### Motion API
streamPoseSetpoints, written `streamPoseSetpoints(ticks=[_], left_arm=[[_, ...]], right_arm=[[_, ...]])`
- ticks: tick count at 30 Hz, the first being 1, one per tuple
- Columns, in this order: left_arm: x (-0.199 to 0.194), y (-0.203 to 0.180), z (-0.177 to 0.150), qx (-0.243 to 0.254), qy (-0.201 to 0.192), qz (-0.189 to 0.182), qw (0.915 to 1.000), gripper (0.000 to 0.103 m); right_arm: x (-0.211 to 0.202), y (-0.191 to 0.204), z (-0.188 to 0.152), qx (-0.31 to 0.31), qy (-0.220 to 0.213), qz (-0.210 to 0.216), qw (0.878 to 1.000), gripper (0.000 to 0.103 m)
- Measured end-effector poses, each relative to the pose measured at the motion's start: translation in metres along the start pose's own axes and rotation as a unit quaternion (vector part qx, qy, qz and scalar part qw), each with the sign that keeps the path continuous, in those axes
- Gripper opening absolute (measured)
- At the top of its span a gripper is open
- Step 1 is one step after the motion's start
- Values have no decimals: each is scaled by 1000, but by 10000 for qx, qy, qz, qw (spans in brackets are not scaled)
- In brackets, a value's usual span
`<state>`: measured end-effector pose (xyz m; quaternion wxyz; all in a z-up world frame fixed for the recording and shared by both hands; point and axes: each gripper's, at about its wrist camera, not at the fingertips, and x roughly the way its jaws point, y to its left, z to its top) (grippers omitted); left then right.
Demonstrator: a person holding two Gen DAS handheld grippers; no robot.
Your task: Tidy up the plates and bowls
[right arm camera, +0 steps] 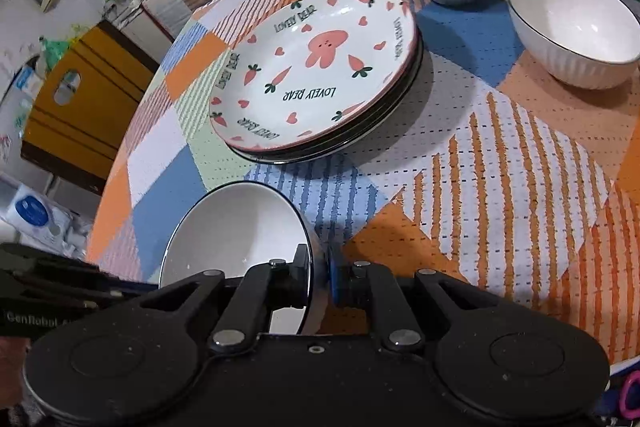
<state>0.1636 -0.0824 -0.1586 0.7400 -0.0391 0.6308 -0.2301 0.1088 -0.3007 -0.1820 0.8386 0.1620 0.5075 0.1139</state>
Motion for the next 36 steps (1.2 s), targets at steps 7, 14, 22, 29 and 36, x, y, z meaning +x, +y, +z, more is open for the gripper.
streamPoseSetpoints(ticks=[7,14,22,29,36], left_arm=[[-1,-5,-2,141,-45,192,9997,20],[-28,-14,-5,462,-120,391,9981,27],[-60,-40,-12,909,4,391,9951,28],[-76,-63,-12,1063,150,178,9941,29],[-80,-89,-5,1340,294,162,9904,32]], right_arm=[[-12,7,-3,-407,-474,-192,9979,23],[-63,15,-1,-935,-932,-495,9900,35],[-117,16,2,-1490,-1155,-840,9785,42],[-153,17,4,-2170,-1187,-1314,9600,58],[-178,8,7,-2615,-1270,-1544,9443,65]])
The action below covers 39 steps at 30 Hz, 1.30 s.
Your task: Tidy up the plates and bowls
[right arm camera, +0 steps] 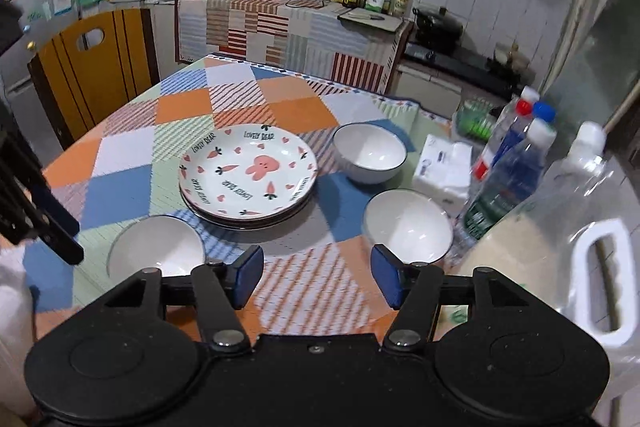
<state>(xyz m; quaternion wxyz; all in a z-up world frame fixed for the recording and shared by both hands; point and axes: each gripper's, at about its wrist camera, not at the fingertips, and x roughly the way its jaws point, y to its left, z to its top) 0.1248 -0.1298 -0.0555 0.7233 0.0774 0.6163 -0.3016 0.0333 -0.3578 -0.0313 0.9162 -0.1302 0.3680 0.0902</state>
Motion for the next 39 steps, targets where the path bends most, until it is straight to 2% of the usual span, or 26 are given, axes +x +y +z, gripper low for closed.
streamPoseSetpoints(ticks=[7,10,14,19,22,25,29,32,35,38,39], left_arm=[[-5,-28,35,317,-42,144,9994,41],[-2,-36,53,359,-21,171,9992,42],[6,-38,76,275,-166,162,9994,49],[25,-36,104,120,-573,124,9982,52],[43,-29,124,-133,-830,-190,9963,53],[62,-26,143,-355,-945,-233,9946,53],[87,-29,166,-486,-977,-333,9935,53],[105,-33,180,-531,-1027,-340,9927,53],[122,-39,191,-451,-1079,-257,9928,52],[140,-41,199,-596,-1226,-175,9905,51],[146,-41,202,-669,-1199,-193,9903,49]], right_arm=[[3,-10,3,-773,-42,-95,9970,65],[16,-14,4,-1036,31,-78,9946,65],[42,-20,2,-1222,141,-70,9924,64],[79,-32,-4,-569,290,-114,9979,64],[100,-37,-11,-163,325,-210,9991,62],[118,-37,-17,125,369,-411,9984,60],[134,-35,-17,197,359,-605,9973,59],[147,-37,-14,250,385,-583,9972,58],[164,-39,-13,298,540,-635,9961,53],[180,-42,-14,371,666,-692,9947,41],[185,-43,-14,365,664,-736,9944,32]])
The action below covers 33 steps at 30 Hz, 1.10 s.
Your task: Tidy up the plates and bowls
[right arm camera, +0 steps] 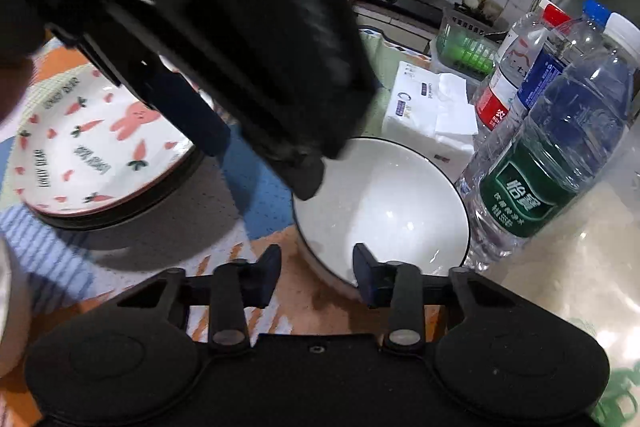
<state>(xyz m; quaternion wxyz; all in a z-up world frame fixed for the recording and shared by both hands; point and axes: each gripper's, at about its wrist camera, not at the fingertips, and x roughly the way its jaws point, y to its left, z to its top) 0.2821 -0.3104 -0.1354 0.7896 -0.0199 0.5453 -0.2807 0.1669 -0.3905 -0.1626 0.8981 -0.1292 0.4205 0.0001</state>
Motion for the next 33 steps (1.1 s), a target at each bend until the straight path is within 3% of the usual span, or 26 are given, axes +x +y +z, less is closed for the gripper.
streamPoseSetpoints(ticks=[4,8,13,16,22,26,33], left_arm=[[20,2,5,-173,85,-74,9998,40],[35,8,5,-222,267,-45,9994,25],[43,11,4,-269,309,-187,9990,24],[37,11,5,-264,288,-443,9983,12],[19,-1,4,97,412,-424,9982,15],[9,2,-4,67,558,-357,9978,15],[-10,15,-15,-187,784,-457,9957,17]], right_arm=[[10,-6,1,247,-18,124,9996,31],[17,-6,-1,78,49,203,9998,24],[25,-8,-3,128,2,374,9992,18],[17,-8,-2,199,-92,543,9983,14],[-6,-7,2,211,-97,887,9958,10],[-16,-5,1,273,-27,1206,9923,9],[-33,17,-2,49,86,1394,9902,9]])
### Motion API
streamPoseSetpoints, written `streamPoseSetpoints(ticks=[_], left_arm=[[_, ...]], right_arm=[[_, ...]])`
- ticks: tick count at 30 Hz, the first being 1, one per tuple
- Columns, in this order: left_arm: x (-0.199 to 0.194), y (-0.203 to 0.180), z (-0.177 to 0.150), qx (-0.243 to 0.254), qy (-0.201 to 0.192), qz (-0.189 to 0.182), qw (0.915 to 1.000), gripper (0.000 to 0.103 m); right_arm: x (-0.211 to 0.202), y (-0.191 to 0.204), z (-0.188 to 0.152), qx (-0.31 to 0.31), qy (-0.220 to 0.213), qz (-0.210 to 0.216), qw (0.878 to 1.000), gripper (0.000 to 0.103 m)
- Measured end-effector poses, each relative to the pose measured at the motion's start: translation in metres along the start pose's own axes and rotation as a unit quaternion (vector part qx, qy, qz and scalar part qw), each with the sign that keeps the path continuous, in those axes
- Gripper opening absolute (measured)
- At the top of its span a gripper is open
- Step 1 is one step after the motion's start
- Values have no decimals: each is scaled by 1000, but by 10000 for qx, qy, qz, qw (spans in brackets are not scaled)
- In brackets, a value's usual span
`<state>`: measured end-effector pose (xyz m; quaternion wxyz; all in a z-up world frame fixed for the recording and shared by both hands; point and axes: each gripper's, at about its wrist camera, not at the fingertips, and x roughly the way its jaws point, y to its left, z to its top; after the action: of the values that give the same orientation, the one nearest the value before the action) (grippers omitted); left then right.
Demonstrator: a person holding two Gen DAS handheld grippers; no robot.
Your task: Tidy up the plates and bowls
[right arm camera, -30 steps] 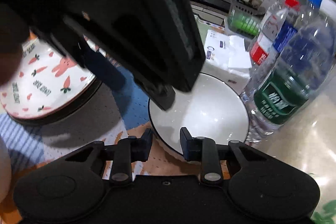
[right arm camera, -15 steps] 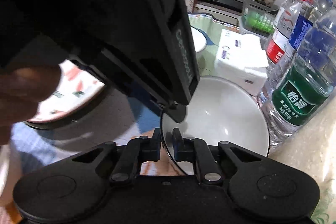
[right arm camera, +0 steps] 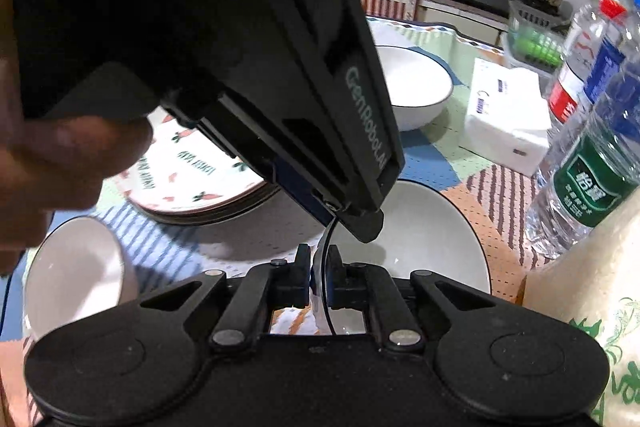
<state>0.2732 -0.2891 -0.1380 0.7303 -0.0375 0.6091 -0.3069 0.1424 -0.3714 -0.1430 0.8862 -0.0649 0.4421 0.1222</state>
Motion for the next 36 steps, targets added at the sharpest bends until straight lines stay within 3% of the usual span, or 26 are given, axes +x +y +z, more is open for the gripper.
streamPoseSetpoints(ticks=[17,36], left_arm=[[-90,20,-49,-176,-41,-302,9994,20],[-168,76,-121,-563,-298,-232,9977,22]], right_arm=[[-56,55,17,-187,86,517,9985,9],[-86,144,22,-772,38,1035,9916,10]])
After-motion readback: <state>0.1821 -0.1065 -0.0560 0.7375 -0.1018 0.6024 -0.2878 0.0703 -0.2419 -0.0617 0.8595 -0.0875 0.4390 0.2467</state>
